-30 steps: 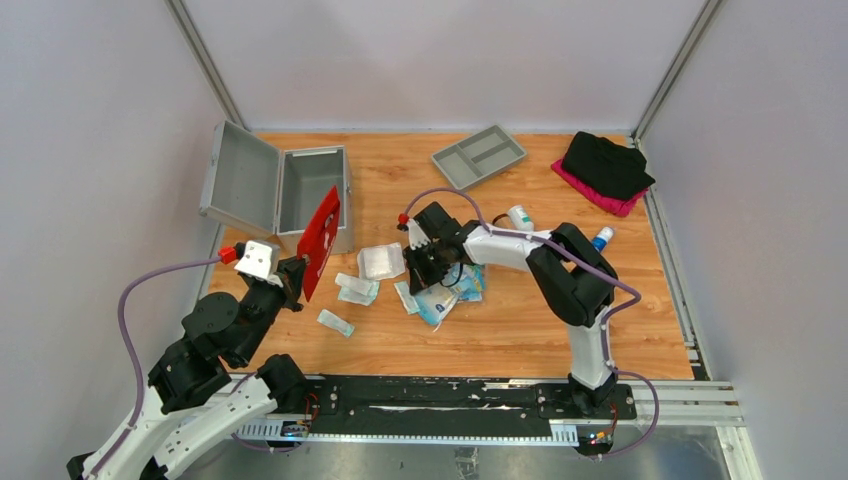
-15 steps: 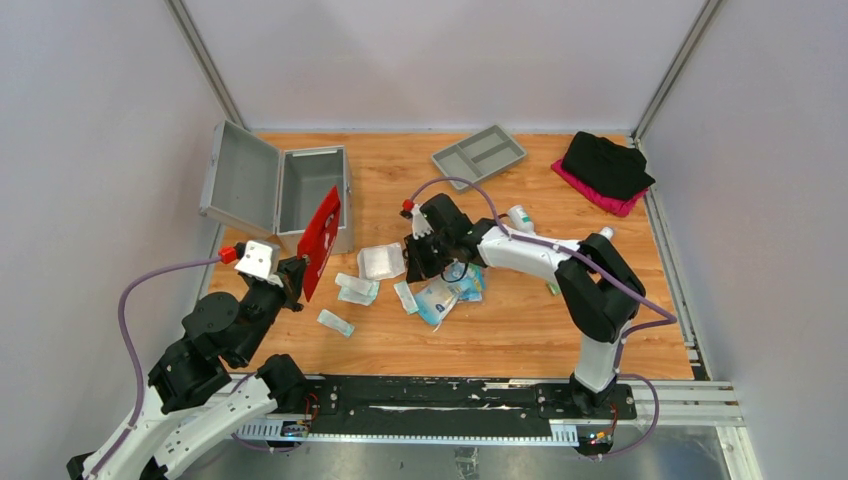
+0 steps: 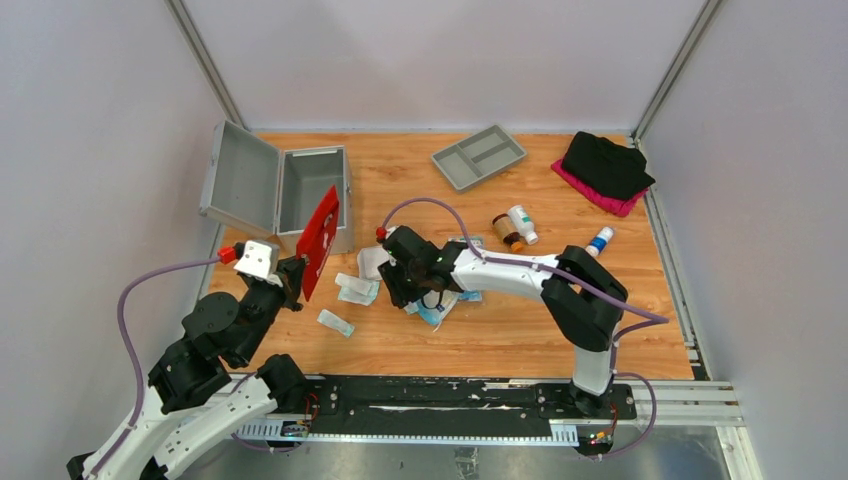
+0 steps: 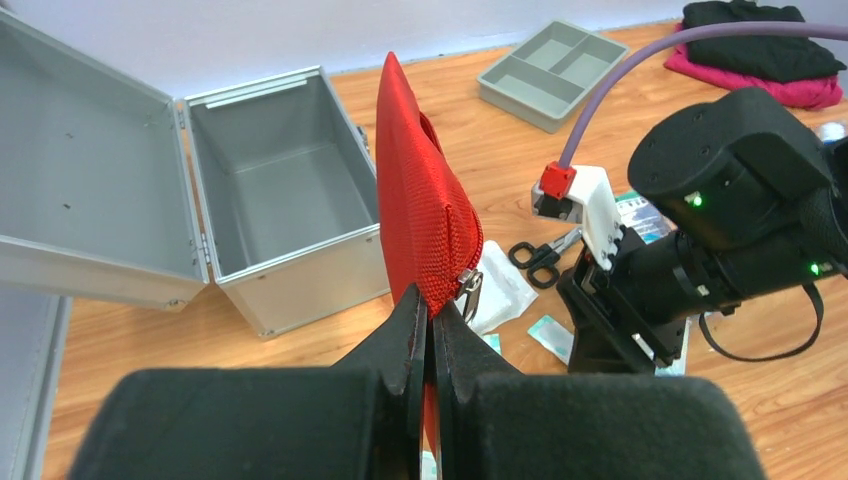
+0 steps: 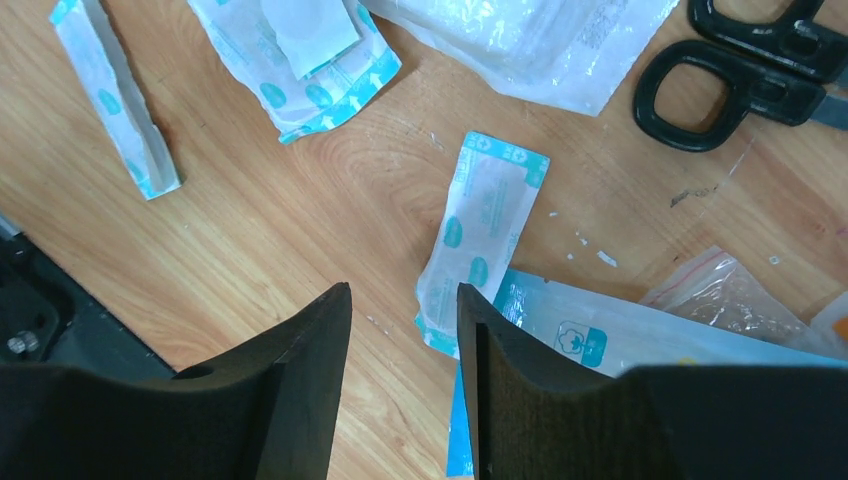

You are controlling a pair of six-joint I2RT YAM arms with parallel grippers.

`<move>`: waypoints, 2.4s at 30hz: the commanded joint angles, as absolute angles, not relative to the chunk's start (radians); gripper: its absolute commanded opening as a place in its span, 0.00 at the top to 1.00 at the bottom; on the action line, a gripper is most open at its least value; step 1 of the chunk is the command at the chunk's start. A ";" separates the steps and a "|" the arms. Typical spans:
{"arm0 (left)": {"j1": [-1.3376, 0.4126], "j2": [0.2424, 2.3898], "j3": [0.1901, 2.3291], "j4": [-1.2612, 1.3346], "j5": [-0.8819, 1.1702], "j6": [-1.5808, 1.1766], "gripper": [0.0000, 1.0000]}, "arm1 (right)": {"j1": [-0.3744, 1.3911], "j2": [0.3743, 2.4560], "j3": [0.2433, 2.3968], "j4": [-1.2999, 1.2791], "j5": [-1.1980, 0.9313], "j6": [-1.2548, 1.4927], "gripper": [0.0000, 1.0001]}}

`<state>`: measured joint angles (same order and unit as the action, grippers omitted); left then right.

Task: Organize the medicine kit
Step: Pick up the medical item at the center of the board.

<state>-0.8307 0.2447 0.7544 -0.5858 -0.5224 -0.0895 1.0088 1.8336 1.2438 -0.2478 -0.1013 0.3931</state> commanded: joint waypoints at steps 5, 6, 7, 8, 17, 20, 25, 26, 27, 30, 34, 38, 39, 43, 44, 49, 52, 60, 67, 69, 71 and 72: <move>-0.824 0.193 0.756 -0.602 -0.608 -0.104 1.00 | 1.084 1.925 1.359 -0.402 0.143 0.332 0.51; -0.824 0.192 0.756 -0.605 -0.610 -0.104 1.00 | 1.087 1.934 1.366 -0.410 0.154 0.325 0.51; -0.824 0.193 0.758 -0.606 -0.609 -0.104 1.00 | 1.091 1.942 1.376 -0.419 0.164 0.322 0.51; -0.824 0.194 0.758 -0.606 -0.608 -0.104 1.00 | 1.093 1.951 1.385 -0.428 0.174 0.314 0.51; -0.824 0.195 0.752 -0.602 -0.603 -0.103 1.00 | 1.112 2.016 1.445 -0.465 0.173 0.290 0.44; -0.824 0.195 0.752 -0.601 -0.604 -0.103 1.00 | 1.112 2.037 1.462 -0.483 0.172 0.286 0.44; -0.824 0.196 0.750 -0.602 -0.605 -0.101 1.00 | 1.112 2.068 1.480 -0.516 0.183 0.283 0.45; -0.824 0.195 0.750 -0.602 -0.604 -0.101 1.00 | 1.112 2.070 1.480 -0.521 0.189 0.285 0.47; -0.824 0.195 0.750 -0.601 -0.604 -0.101 1.00 | 1.112 2.071 1.478 -0.524 0.195 0.285 0.49; -0.824 0.197 0.751 -0.600 -0.600 -0.101 1.00 | 1.112 2.064 1.471 -0.525 0.212 0.288 0.56; -0.824 0.201 0.750 -0.595 -0.592 -0.102 1.00 | 1.112 2.054 1.470 -0.524 0.218 0.292 0.63; -0.824 0.206 0.752 -0.592 -0.585 -0.102 1.00 | 1.112 2.044 1.465 -0.513 0.210 0.296 0.68; -0.824 0.206 0.752 -0.592 -0.585 -0.101 1.00 | 1.112 2.035 1.459 -0.505 0.208 0.298 0.69; -0.824 0.209 0.752 -0.589 -0.583 -0.101 1.00 | 1.107 2.000 1.430 -0.462 0.193 0.309 0.80; -0.824 0.210 0.752 -0.588 -0.581 -0.101 1.00 | 1.104 1.995 1.423 -0.456 0.185 0.311 0.83; -0.824 0.211 0.752 -0.588 -0.579 -0.100 1.00 | 1.098 1.967 1.399 -0.424 0.169 0.320 1.00; -0.824 0.212 0.752 -0.587 -0.577 -0.100 1.00 | 1.084 1.926 1.368 -0.394 0.142 0.330 1.00; -0.824 0.223 0.743 -0.548 -0.452 -0.100 1.00 | 0.943 1.567 1.097 -0.169 -0.080 0.280 1.00; -0.824 0.309 0.730 -0.427 -0.070 -0.073 1.00 | 0.808 1.219 0.960 -0.139 -0.452 0.036 1.00; -0.824 0.339 0.732 -0.393 0.087 -0.058 1.00 | 0.806 1.151 0.969 -0.200 -0.517 -0.059 1.00; -0.824 0.371 0.736 -0.373 0.175 -0.048 1.00 | 0.804 1.104 0.995 -0.269 -0.550 -0.120 1.00; -0.824 0.386 0.738 -0.370 0.203 -0.043 1.00 | 0.802 1.088 1.013 -0.307 -0.577 -0.146 1.00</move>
<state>-0.8303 0.3439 0.7391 -0.4576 -0.0559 -0.0753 0.8124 1.1473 0.9844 -0.1726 -0.3916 0.0441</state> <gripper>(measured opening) 0.044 0.012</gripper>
